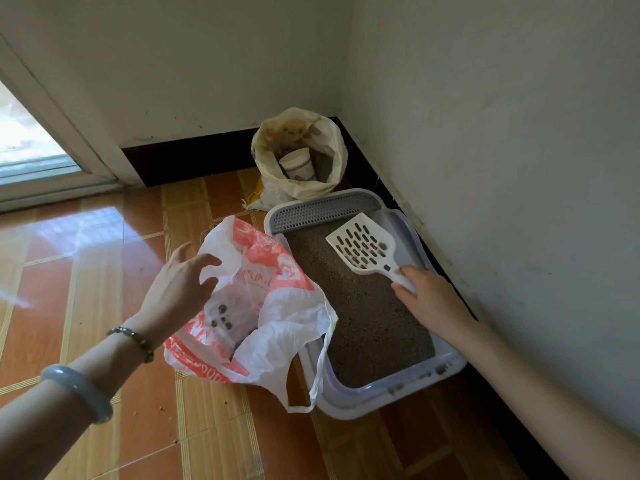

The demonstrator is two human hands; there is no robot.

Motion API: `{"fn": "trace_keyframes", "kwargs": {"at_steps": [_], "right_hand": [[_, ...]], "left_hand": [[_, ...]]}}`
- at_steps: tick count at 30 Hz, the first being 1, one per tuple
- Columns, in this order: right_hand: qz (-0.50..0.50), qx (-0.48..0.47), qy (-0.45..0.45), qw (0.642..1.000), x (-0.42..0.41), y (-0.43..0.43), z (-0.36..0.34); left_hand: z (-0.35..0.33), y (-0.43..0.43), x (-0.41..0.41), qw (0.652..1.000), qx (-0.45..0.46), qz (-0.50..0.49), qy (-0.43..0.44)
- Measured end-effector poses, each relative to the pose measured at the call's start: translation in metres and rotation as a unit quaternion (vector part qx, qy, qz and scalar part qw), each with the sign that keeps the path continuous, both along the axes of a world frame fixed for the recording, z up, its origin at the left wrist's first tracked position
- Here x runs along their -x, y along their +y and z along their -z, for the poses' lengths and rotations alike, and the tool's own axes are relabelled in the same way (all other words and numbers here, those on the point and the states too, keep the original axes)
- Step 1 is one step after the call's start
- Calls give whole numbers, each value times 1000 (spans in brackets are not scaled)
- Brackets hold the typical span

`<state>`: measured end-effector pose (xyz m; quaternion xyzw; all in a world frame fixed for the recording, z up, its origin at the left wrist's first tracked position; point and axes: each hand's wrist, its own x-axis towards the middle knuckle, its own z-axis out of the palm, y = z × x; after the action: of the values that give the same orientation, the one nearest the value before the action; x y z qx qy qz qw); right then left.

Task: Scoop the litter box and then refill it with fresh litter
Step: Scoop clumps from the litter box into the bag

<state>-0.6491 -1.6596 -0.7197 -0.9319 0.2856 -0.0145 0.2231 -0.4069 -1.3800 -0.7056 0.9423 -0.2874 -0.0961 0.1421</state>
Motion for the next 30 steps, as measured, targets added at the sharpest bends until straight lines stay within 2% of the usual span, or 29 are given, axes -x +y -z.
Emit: {"fn": "trace_keyframes", "kwargs": {"at_steps": [11, 19, 27, 30], "right_hand": [[-37, 35, 4, 999, 4, -2, -7], [-22, 40, 7, 999, 5, 0, -11], [-19, 111, 31, 993, 2, -7, -26], [-16, 70, 25, 997, 1, -9, -22]], "left_hand": [[7, 0, 2, 998, -11, 1, 57], [5, -2, 7, 999, -27, 10, 43], [-4, 4, 7, 999, 32, 7, 16], [-6, 9, 6, 999, 49, 5, 13]]}}
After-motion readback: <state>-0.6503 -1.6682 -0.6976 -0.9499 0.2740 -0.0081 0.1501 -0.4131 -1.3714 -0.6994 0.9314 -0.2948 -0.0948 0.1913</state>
